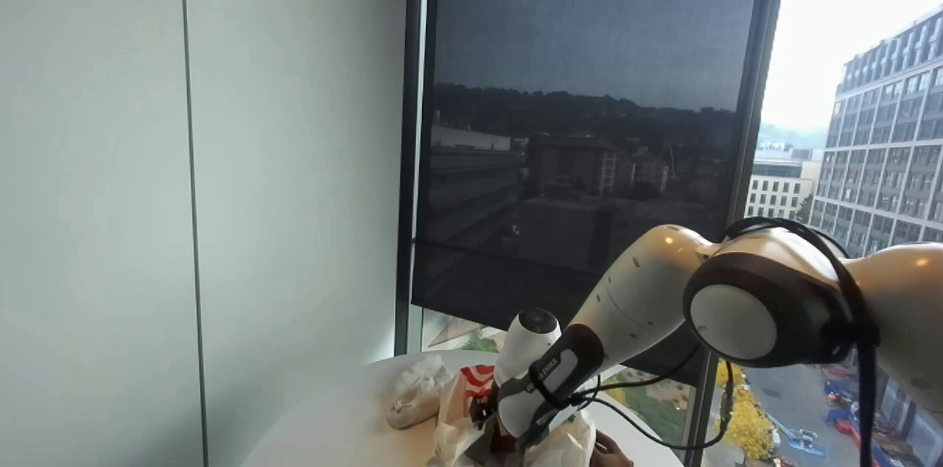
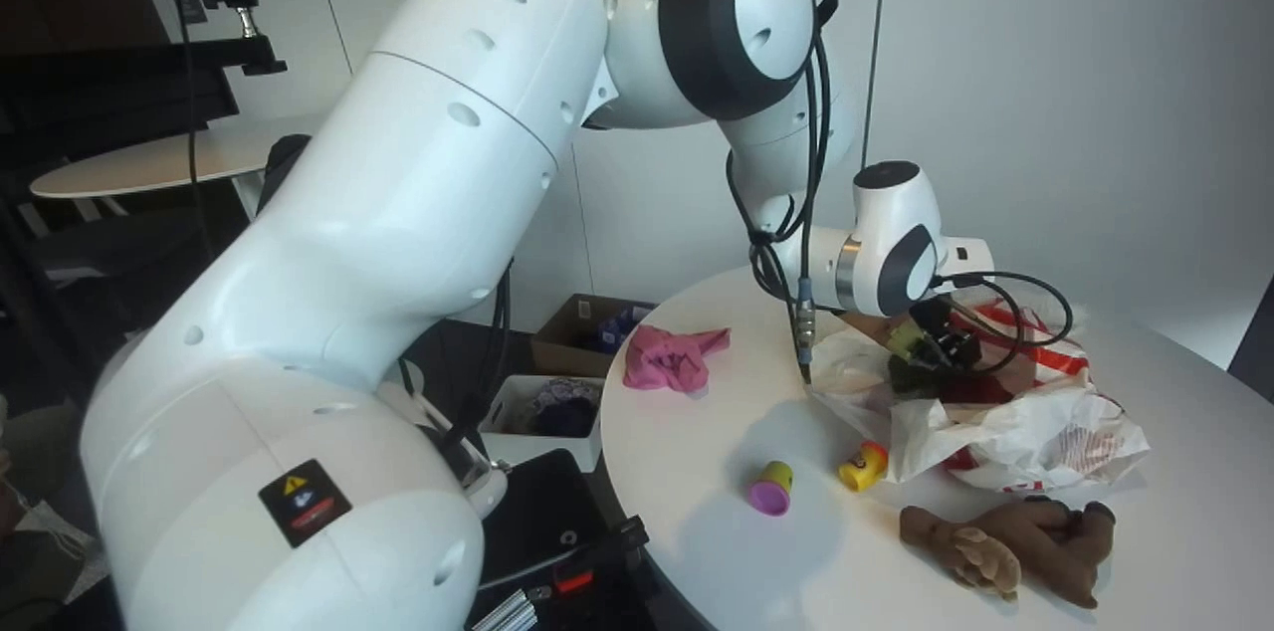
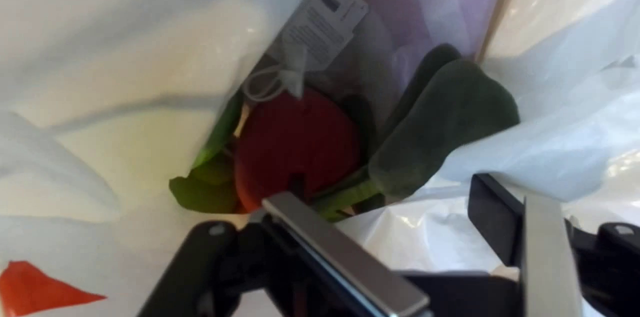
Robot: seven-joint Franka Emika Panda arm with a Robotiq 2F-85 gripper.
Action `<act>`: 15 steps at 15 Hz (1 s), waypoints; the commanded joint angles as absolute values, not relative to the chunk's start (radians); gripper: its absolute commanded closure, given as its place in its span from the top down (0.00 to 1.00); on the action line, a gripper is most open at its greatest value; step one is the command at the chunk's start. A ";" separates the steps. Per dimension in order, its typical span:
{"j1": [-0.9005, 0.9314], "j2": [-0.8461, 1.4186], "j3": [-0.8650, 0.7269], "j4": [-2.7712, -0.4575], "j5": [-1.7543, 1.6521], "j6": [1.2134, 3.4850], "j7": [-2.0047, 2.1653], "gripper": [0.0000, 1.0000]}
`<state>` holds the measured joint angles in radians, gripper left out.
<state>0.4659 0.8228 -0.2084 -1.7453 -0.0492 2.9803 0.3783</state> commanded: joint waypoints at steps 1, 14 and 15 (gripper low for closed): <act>0.473 0.689 -0.178 -1.866 -0.051 2.938 0.349 1.00; 0.258 0.478 0.319 -2.101 0.012 2.716 -0.078 1.00; 0.255 0.490 0.357 -2.104 0.023 2.705 -0.109 1.00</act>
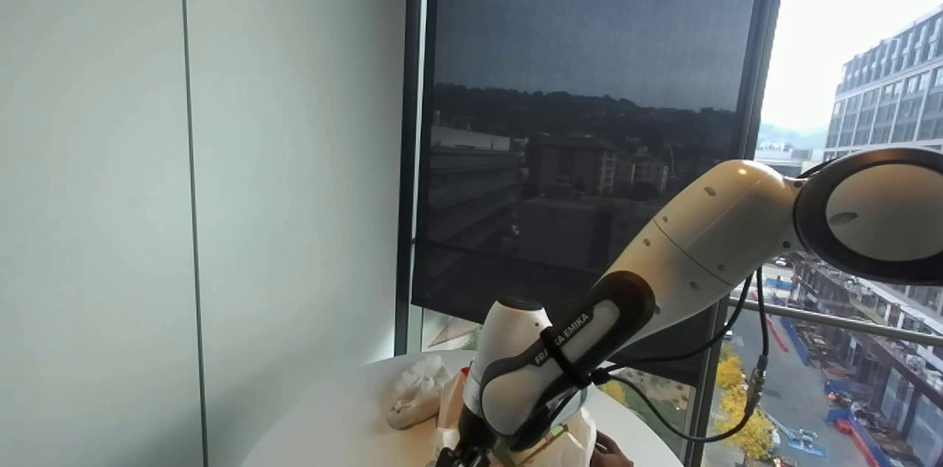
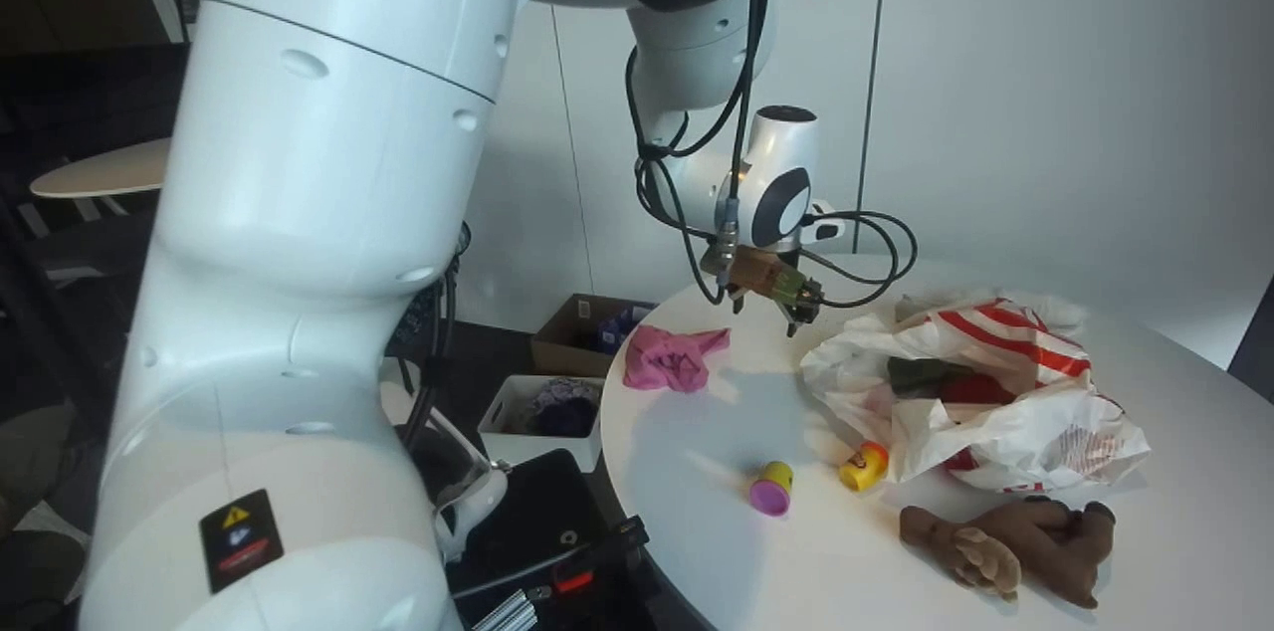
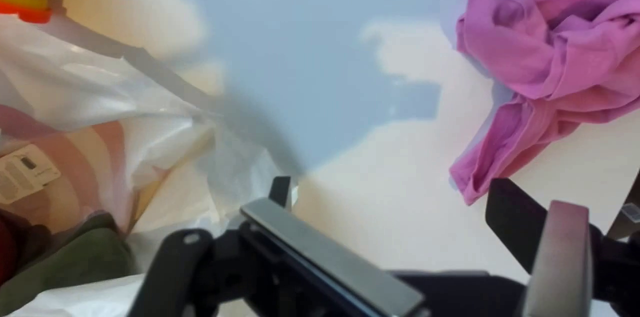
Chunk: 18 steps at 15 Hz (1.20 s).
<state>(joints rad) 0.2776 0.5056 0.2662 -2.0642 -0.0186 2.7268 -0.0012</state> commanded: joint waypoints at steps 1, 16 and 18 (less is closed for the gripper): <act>0.254 0.504 0.393 -2.105 0.036 2.696 -0.139 1.00; 0.506 0.681 0.291 -2.062 -0.205 2.785 -0.142 1.00; 0.592 0.692 0.203 -2.044 -0.289 2.842 -0.083 1.00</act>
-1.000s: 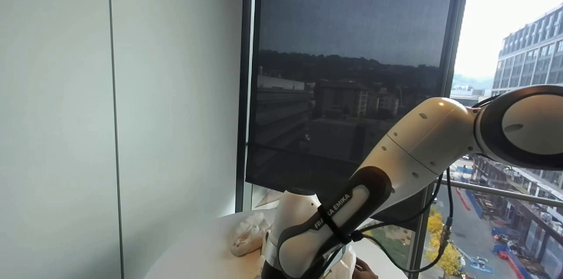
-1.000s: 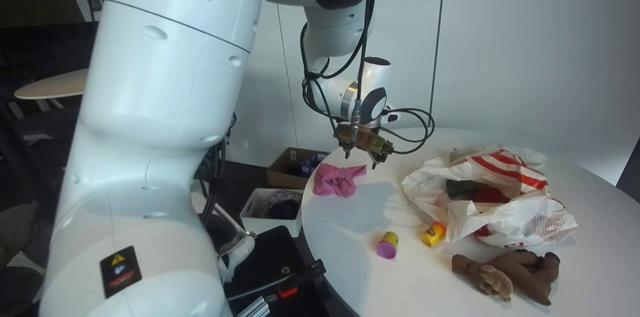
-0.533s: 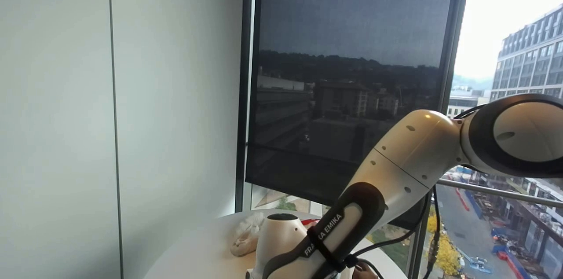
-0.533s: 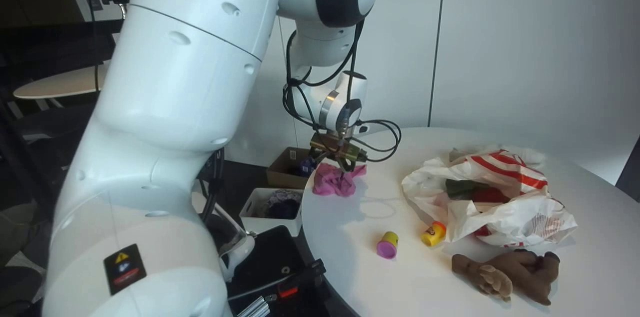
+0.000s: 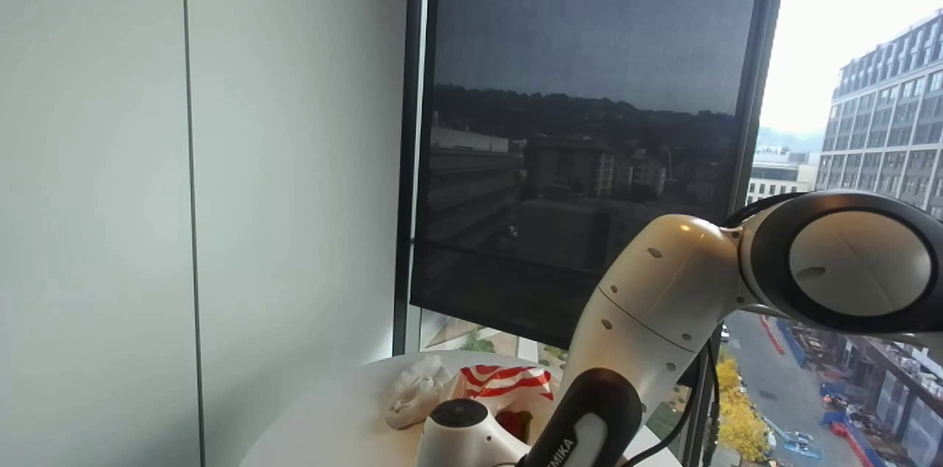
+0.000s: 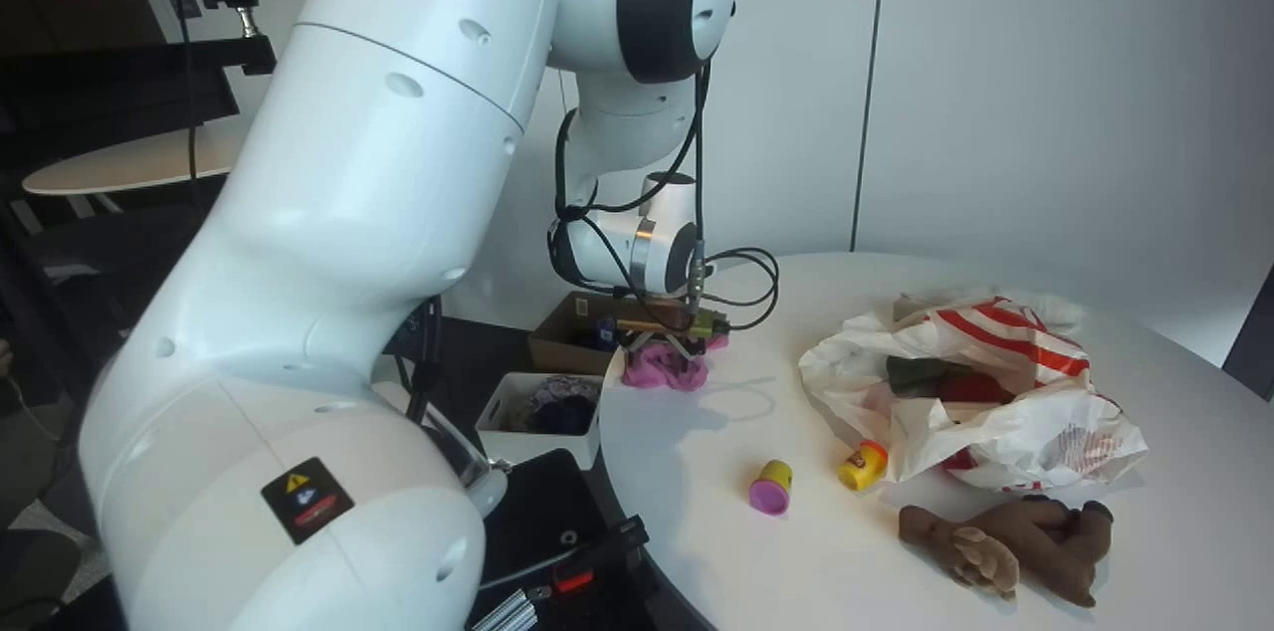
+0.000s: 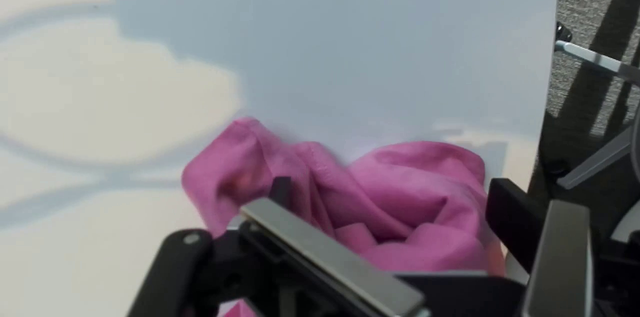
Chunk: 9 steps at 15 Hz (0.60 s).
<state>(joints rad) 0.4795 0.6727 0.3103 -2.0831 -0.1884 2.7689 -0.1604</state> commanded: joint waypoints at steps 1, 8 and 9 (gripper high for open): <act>0.636 0.700 0.157 -2.028 -0.327 2.868 -0.045 1.00; 0.779 0.746 0.015 -1.945 -0.358 2.894 0.063 1.00; 0.782 0.742 0.015 -1.942 -0.347 2.863 0.064 1.00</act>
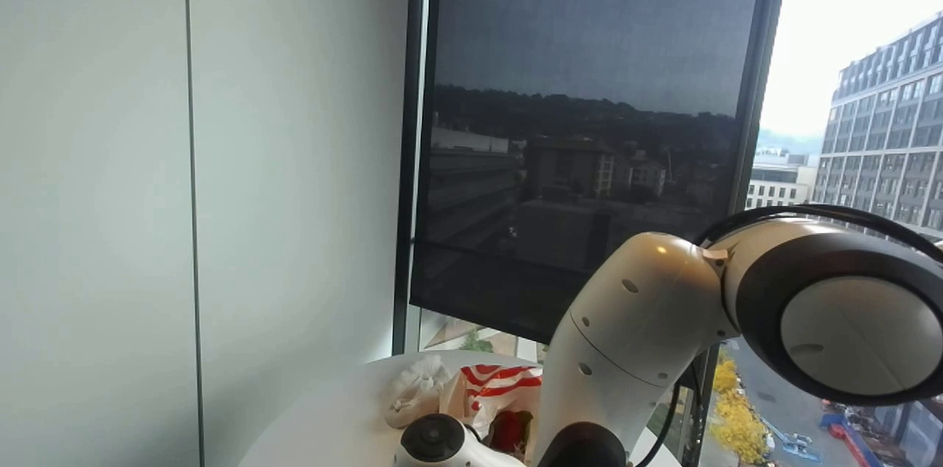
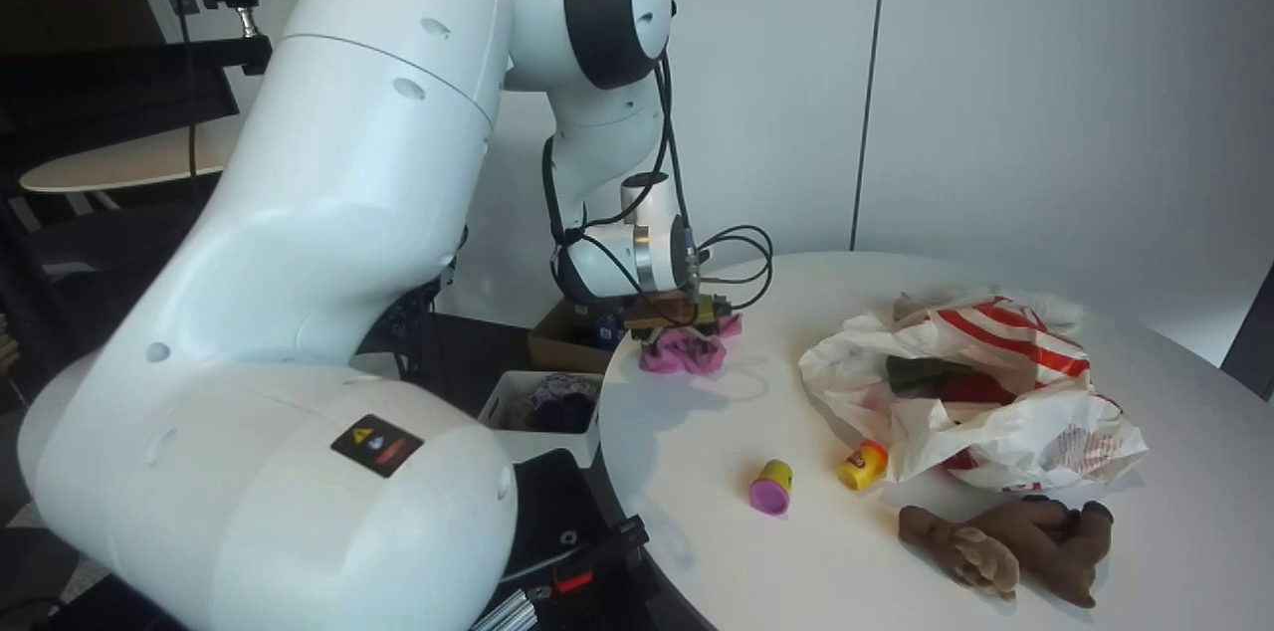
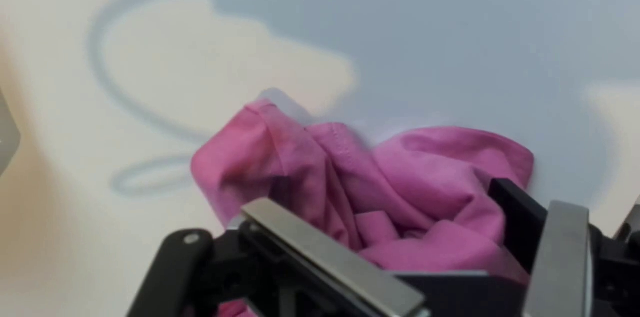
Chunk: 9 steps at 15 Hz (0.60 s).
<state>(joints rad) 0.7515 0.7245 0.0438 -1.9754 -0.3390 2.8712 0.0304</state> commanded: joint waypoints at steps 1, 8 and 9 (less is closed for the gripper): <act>0.774 0.732 0.029 -1.944 -0.331 2.816 0.057 1.00; 0.833 0.603 -0.008 -1.963 -0.403 2.592 0.159 1.00; 0.828 0.595 0.000 -1.955 -0.408 2.584 0.160 1.00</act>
<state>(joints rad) 0.8165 0.6555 0.0051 -1.9484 -0.3726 2.6259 0.1224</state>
